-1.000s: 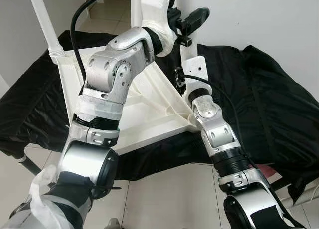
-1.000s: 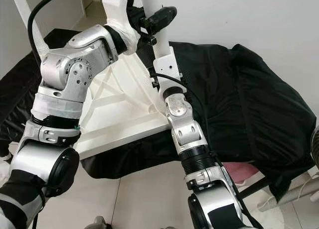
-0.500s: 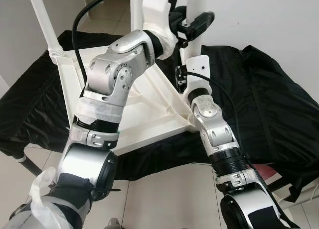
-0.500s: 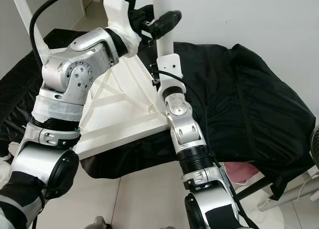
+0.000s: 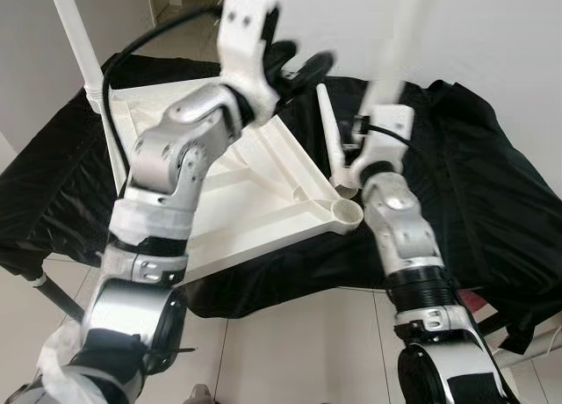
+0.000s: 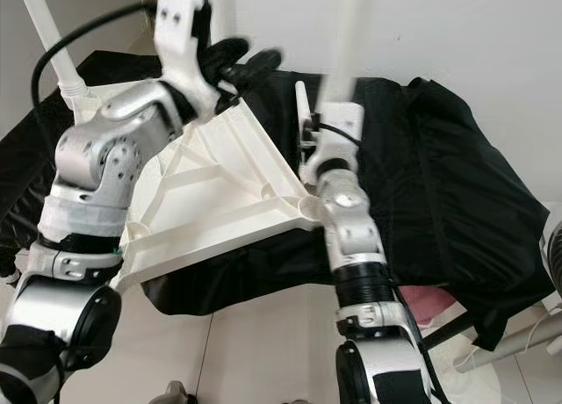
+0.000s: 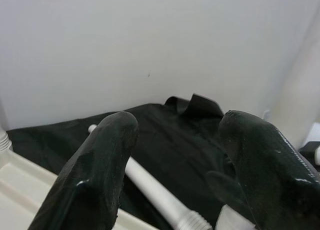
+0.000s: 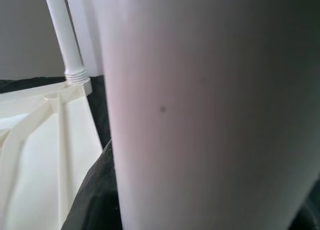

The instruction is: Building children table

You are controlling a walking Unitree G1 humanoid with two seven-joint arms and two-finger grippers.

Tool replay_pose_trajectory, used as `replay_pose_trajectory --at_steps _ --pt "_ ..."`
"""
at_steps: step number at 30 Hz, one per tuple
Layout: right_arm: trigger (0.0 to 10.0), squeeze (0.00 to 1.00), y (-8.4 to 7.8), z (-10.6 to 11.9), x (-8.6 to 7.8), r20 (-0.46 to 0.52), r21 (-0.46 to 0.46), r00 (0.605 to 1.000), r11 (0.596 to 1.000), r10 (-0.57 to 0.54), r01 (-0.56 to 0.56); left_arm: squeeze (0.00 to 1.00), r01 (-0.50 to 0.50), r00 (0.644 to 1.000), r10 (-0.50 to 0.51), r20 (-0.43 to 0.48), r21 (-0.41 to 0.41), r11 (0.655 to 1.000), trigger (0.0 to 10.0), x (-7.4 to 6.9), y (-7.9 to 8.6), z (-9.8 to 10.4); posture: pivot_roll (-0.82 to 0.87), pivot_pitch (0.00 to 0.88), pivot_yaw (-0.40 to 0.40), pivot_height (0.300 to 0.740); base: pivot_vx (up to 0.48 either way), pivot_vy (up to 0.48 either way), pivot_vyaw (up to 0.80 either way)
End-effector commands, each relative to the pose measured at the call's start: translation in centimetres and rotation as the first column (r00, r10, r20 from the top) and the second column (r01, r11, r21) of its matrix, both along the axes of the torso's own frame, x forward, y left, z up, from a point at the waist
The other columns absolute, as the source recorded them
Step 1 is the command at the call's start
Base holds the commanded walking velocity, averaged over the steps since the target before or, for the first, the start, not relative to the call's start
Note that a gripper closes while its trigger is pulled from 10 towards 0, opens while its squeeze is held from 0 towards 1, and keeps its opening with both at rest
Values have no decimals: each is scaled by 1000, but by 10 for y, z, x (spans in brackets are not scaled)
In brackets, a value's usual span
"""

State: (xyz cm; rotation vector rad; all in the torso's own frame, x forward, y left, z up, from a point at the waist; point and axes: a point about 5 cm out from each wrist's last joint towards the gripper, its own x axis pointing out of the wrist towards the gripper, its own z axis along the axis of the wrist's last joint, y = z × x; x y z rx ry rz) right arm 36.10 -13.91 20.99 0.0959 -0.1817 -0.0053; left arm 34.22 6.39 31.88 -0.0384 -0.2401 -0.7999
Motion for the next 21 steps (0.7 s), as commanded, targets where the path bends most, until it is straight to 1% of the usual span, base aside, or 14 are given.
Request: replay_pose_trajectory --at_steps 1,5,6,7,8,9,10,11,12,13,15,17,18,21 --pt "10000 0 -6 3 -3 21 33 1000 999 13 -13 0 4 1000 -4 -10 36 999 10000 -3 -4 -7 18 53 -32 740 0 0 0" --pt "10000 0 -10 1 -4 20 33 1000 999 9 -10 0 3 1000 -3 -14 36 999 10000 -3 -3 -11 10 51 -30 740 0 0 0" --pt "10000 0 -14 -1 -5 24 26 1000 1000 11 -11 0 0 1000 1 -23 56 998 10000 -4 -3 -18 10 51 -30 740 0 0 0" --pt "10000 0 -14 -1 -5 24 26 1000 1000 11 -11 0 0 1000 1 -23 56 998 10000 -4 -3 -18 10 51 -30 740 0 0 0" --pt "10000 0 -18 -3 -7 33 19 999 1000 13 -14 0 -5 999 7 -33 86 996 10000 -4 -3 -27 10 51 -30 740 0 0 0" --pt "10000 0 -18 -3 -7 33 19 999 1000 13 -14 0 -5 999 7 -33 86 996 10000 -4 -3 -27 10 51 -30 740 0 0 0" --pt "10000 0 -21 -5 -8 34 17 999 1000 19 -19 0 -9 999 15 -44 123 992 10000 -5 -5 -37 5 47 -28 740 0 0 0" --pt "10000 0 -25 -9 -8 26 -13 1000 1000 8 -8 0 -4 998 12 -54 144 990 10000 -7 -7 -45 5 45 -29 740 0 0 0" --pt "10000 0 -25 -9 -8 26 -13 1000 1000 8 -8 0 -4 998 12 -54 144 990 10000 -7 -7 -45 5 45 -29 740 0 0 0" --pt "10000 0 -28 -11 -9 26 -39 1000 999 -3 4 0 4 998 5 -58 157 988 10000 -9 -9 -50 5 45 -29 740 0 0 0" --pt "10000 0 -29 -13 -10 24 -51 1000 999 0 1 0 11 998 -1 -56 171 985 10000 -11 -11 -54 6 43 -29 740 0 0 0" --pt "10000 0 -28 -15 -11 28 -47 999 998 44 -43 0 26 999 -19 -35 208 978 10000 -16 -15 -61 3 42 -28 740 0 0 0" --pt "10000 0 -28 -15 -11 28 -47 999 998 44 -43 0 26 999 -19 -35 208 978 10000 -16 -15 -61 3 42 -28 740 0 0 0" --pt "10000 0 -22 -15 -12 70 -102 993 991 91 -84 0 48 999 -48 -5 231 972 10000 -23 -21 -68 -2 38 -25 740 0 0 0"
